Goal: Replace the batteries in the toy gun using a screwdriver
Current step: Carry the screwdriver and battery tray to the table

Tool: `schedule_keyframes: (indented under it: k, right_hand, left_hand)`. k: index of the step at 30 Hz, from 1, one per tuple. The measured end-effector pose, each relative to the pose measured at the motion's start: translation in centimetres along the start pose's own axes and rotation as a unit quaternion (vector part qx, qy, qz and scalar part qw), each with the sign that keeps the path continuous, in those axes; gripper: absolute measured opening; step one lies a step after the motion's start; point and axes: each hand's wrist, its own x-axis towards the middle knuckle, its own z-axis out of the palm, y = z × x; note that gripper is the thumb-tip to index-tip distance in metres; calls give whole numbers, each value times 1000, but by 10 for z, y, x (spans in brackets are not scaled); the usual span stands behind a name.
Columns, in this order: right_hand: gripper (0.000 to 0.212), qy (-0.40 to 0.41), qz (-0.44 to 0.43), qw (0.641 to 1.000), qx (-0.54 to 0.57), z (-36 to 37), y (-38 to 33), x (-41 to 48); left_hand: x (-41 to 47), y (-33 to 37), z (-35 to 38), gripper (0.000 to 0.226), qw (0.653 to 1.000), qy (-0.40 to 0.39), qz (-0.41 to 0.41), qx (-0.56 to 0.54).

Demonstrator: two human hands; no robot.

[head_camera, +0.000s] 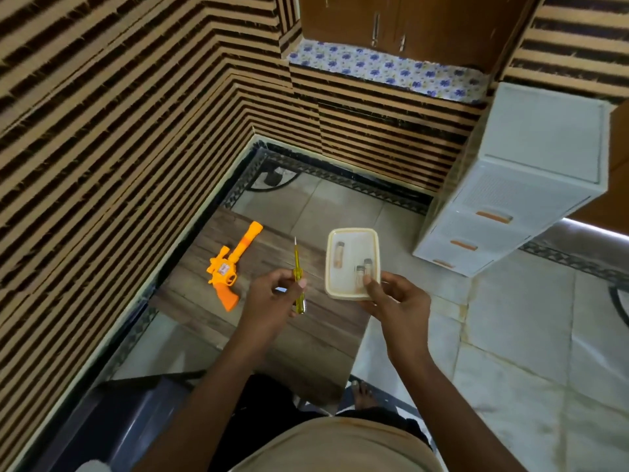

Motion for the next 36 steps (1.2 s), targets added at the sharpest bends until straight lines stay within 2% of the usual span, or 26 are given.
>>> schedule_keyframes:
  k: [4, 8, 10, 16, 19, 22, 25, 29, 36]
  right_hand:
    - [25, 35, 10, 999, 9, 45, 7, 5]
    - [27, 90, 22, 996, 8, 103, 16, 7]
    - [26, 118, 32, 992, 8, 129, 20, 5]
    - [18, 249, 39, 966, 56, 207, 36, -18]
    - [18, 284, 36, 956, 66, 233, 43, -27]
    - [22, 323, 45, 942, 76, 254, 53, -31]
    - [20, 327, 56, 941, 72, 266, 62, -33]
    - [18, 335, 68, 938, 66, 278, 80, -32]
    - [25, 349, 99, 930, 61, 285, 114, -9]
  left_hand:
    - [44, -14, -34, 17, 999, -39, 0, 22]
    - [99, -26, -73, 3, 994, -104, 15, 40]
    - [122, -29, -90, 6, 990, -132, 15, 41]
    - [178, -36, -139, 4, 968, -241, 18, 64]
    - [193, -38, -152, 4, 959, -274, 20, 65]
    - [205, -42, -162, 7, 951, -297, 22, 81]
    - [212, -45, -170, 11, 950, -300, 18, 88]
    - [223, -59, -180, 5, 948, -301, -7, 103]
    - [254, -94, -182, 5, 946, -295, -28, 129]
